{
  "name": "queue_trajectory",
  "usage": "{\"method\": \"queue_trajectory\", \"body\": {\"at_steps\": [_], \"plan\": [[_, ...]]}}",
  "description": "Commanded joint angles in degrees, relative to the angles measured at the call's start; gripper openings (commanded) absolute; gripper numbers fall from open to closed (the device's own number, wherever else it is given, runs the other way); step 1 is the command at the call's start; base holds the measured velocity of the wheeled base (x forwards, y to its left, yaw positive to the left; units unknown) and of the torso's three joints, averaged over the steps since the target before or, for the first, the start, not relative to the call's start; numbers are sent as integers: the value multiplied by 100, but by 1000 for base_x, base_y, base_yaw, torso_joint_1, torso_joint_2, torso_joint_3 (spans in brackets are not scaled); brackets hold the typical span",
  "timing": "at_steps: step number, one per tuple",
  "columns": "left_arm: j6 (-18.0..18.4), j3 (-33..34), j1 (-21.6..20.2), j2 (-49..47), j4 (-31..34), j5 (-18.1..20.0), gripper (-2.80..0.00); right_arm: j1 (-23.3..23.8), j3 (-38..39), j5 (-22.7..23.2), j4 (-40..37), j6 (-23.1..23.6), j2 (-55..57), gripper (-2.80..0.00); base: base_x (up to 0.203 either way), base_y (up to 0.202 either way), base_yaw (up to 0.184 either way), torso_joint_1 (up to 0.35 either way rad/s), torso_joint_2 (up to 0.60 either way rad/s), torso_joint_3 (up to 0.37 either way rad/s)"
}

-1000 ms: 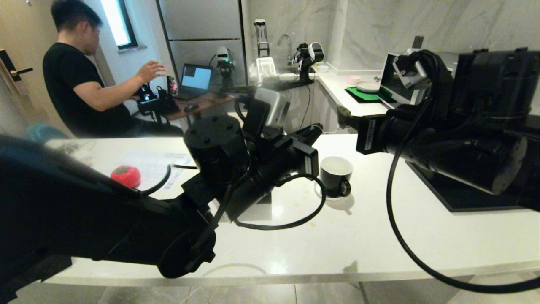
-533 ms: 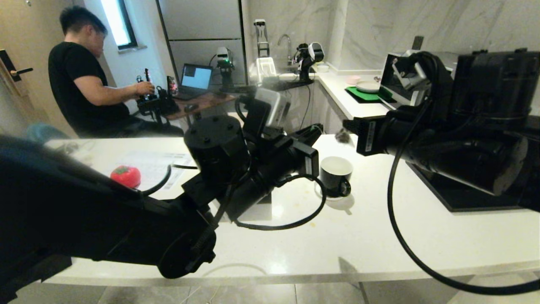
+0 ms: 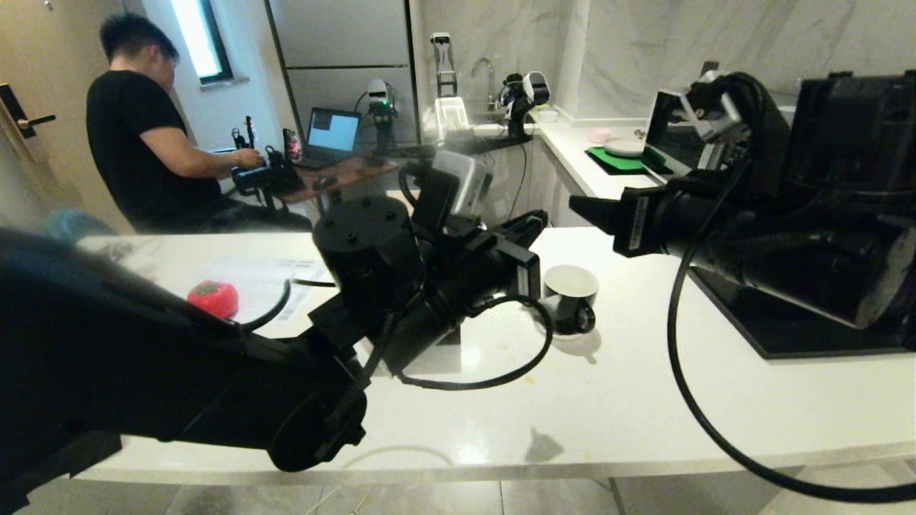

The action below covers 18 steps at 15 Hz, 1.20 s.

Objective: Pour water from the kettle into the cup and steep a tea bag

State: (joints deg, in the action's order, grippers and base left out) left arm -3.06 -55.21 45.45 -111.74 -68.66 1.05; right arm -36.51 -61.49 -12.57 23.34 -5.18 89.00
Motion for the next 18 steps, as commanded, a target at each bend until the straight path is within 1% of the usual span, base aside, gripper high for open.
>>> {"method": "queue_trajectory", "body": {"at_steps": [1, 3, 6, 10, 12, 13, 14, 16, 17, 18], "plan": [[-5, 41, -1, -1, -42, 1, -280, -5, 5, -9, -4, 13, -180, 0, 0, 0, 0, 0, 0, 0], [-1, 228, 6, 40, -51, 1, -280, -5, 49, -32, -14, 17, -307, 0, 0, 0, 0, 0, 0, 0], [-1, 256, -1, 100, -51, 1, -280, 2, 271, -172, 22, 23, -496, 0, 0, 0, 0, 0, 0, 0], [-1, 277, 5, 126, -51, 1, -280, 110, 285, -891, 46, 57, -513, 0, 0, 0, 0, 0, 0, 0], [-1, 314, -1, 149, -51, -4, -280, 346, 351, -1310, 89, 230, -498, 0, 0, 0, 0, 0, 0, 0], [-1, 334, -1, 167, -51, -7, -280, 477, 405, -1421, 189, 298, -496, 0, 0, 0, 0, 0, 0, 0], [-1, 344, -1, 179, -51, -8, -280, 655, 519, -1514, 508, 455, -485, 0, 0, 0, 0, 0, 0, 0], [20, 346, 1, 179, -51, -8, -280, 977, 815, -1560, 1176, 916, -466, 0, 0, 0, 0, 0, 0, 0], [53, 344, 3, 179, -51, -8, -280, 1045, 913, -1564, 1398, 1029, -470, -280, 0, 0, 0, 0, 0, 0], [60, 344, 8, 179, -51, -8, -280, 1050, 943, -1557, 1413, 1037, -504, -280, 0, 0, 0, 0, 0, 0]]}}
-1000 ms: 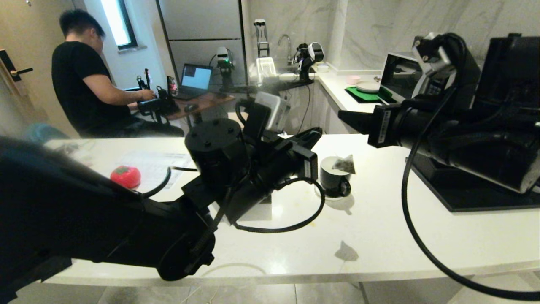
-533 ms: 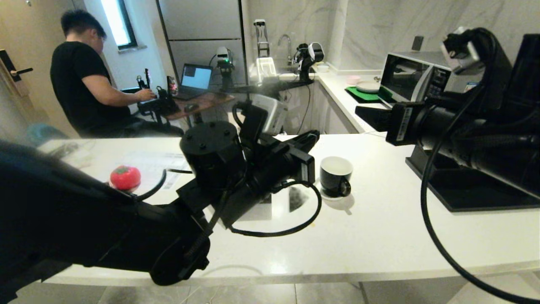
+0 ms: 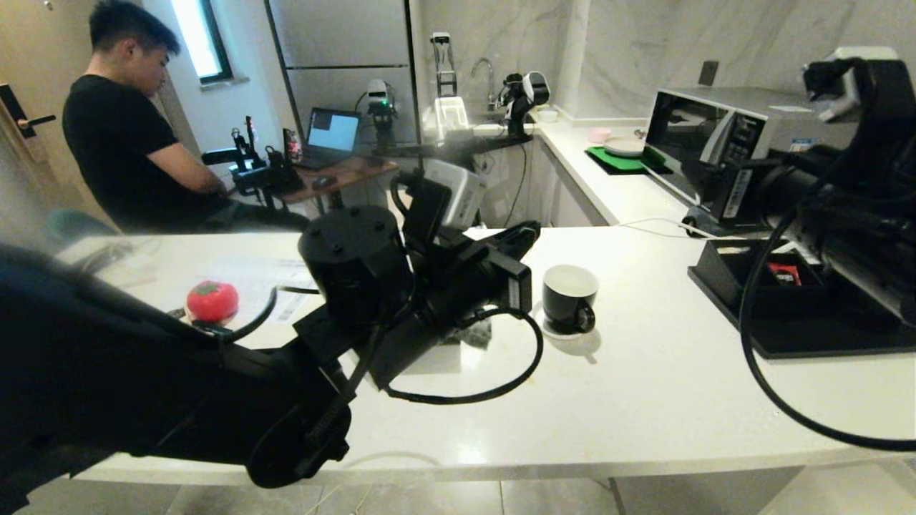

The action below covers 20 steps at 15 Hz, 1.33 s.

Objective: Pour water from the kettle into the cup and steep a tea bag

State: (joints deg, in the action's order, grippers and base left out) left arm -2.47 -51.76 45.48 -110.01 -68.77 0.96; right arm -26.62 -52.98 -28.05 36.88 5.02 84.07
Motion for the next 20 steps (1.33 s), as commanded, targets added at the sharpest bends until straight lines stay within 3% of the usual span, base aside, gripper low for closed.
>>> {"method": "queue_trajectory", "body": {"at_steps": [1, 7, 14, 20], "plan": [[1, 8, 4, 6, -40, 0, -280, 61, 137, -7, 80, 25, -37, -280, 0, 0, 0, 0, 0, 0], [10, 8, 4, 50, -40, 0, -280, 61, 262, -7, 38, 17, -391, -280, 0, 0, 0, 0, 0, 0], [10, 18, 4, 15, -38, -17, -280, 222, 1249, -126, 78, 240, -1249, -280, 0, 0, 0, 0, 0, 0], [1, 70, 22, -12, -40, -17, -280, 1560, 1945, -227, 104, 421, -1591, -280, 0, 0, 0, 0, 0, 0]]}}
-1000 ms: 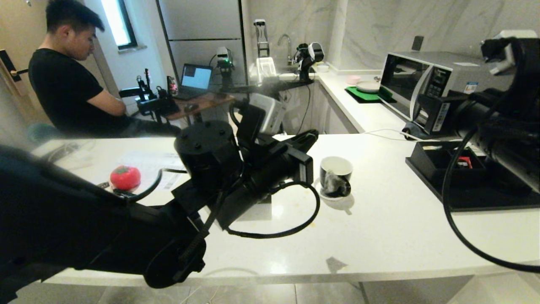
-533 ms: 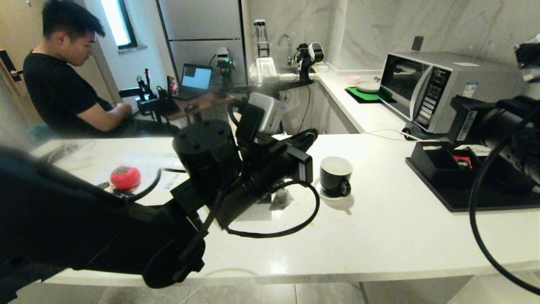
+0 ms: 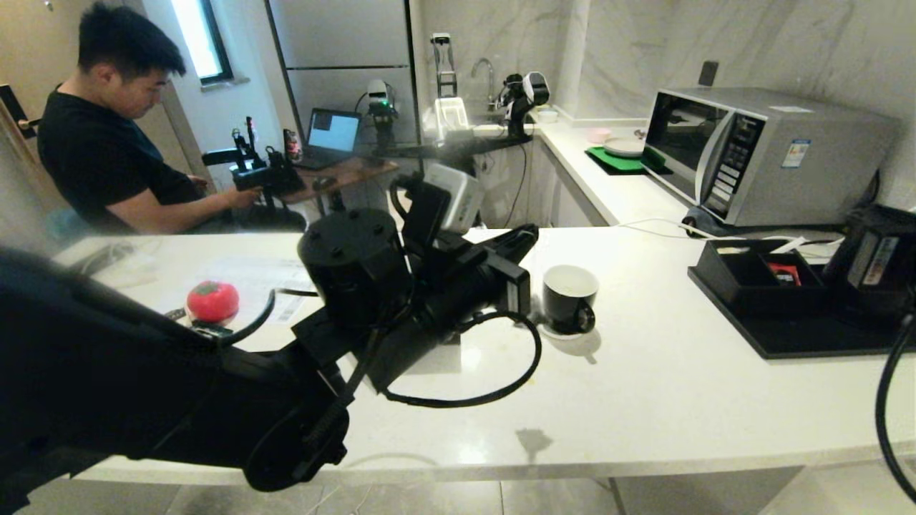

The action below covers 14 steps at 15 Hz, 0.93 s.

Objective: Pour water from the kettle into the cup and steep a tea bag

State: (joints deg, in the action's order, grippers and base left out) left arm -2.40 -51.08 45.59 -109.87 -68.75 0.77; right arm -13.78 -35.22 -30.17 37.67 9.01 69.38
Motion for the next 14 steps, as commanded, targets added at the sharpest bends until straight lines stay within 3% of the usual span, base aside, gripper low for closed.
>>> {"method": "queue_trajectory", "body": {"at_steps": [1, 4, 7, 14], "plan": [[-6, 1, 11, -25, -42, 2, -280, 415, 367, -12, 29, 47, -241, -280, 0, 0, 0, 0, 0, 0], [-6, 19, 20, -69, -42, 2, -280, 486, 946, -13, 29, 57, -662, -280, 0, 0, 0, 0, 0, 0], [-6, 19, 37, -122, -42, 2, -280, 984, 1527, -10, 27, 73, -1097, -280, 0, 0, 0, 0, 0, 0], [-6, 19, 55, -157, -42, 2, -280, 1396, 2632, 37, -9, 66, -2240, -280, 0, 0, 0, 0, 0, 0]]}}
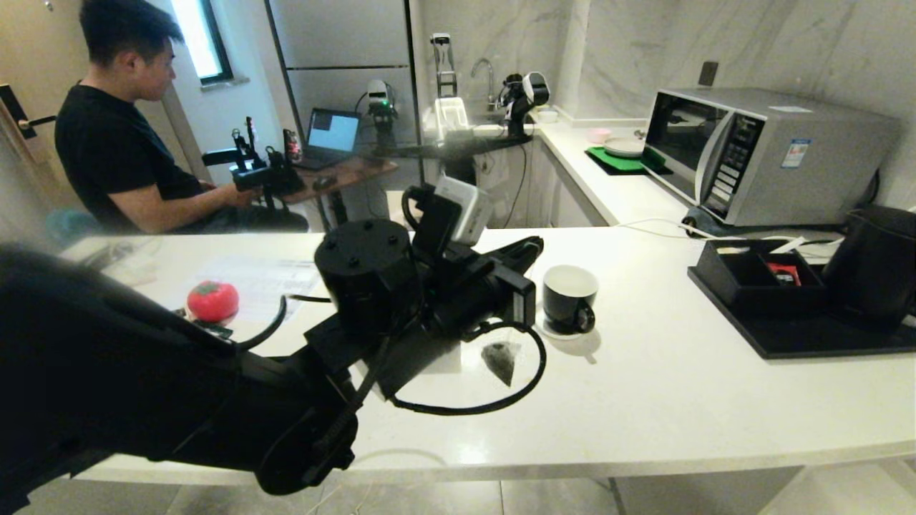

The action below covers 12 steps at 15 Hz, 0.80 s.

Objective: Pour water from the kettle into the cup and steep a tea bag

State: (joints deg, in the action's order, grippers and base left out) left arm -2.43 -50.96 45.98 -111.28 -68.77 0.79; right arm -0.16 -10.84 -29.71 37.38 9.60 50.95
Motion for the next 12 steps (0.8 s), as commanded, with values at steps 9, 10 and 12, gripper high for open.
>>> {"method": "queue_trajectory", "body": {"at_steps": [9, 10, 12], "plan": [[14, 51, 25, 27, -49, -16, -280, 16, 1064, 1322, -863, -59, -2611, -280, 0, 0, 0, 0, 0, 0], [23, 51, 25, 27, -84, -9, -280, 16, 1070, 1565, -1329, -63, -3120, -280, 0, 0, 0, 0, 0, 0], [14, 60, 25, 27, -181, -18, -280, 16, 1070, 1979, -2300, -60, -4265, -280, 0, 0, 0, 0, 0, 0]]}}
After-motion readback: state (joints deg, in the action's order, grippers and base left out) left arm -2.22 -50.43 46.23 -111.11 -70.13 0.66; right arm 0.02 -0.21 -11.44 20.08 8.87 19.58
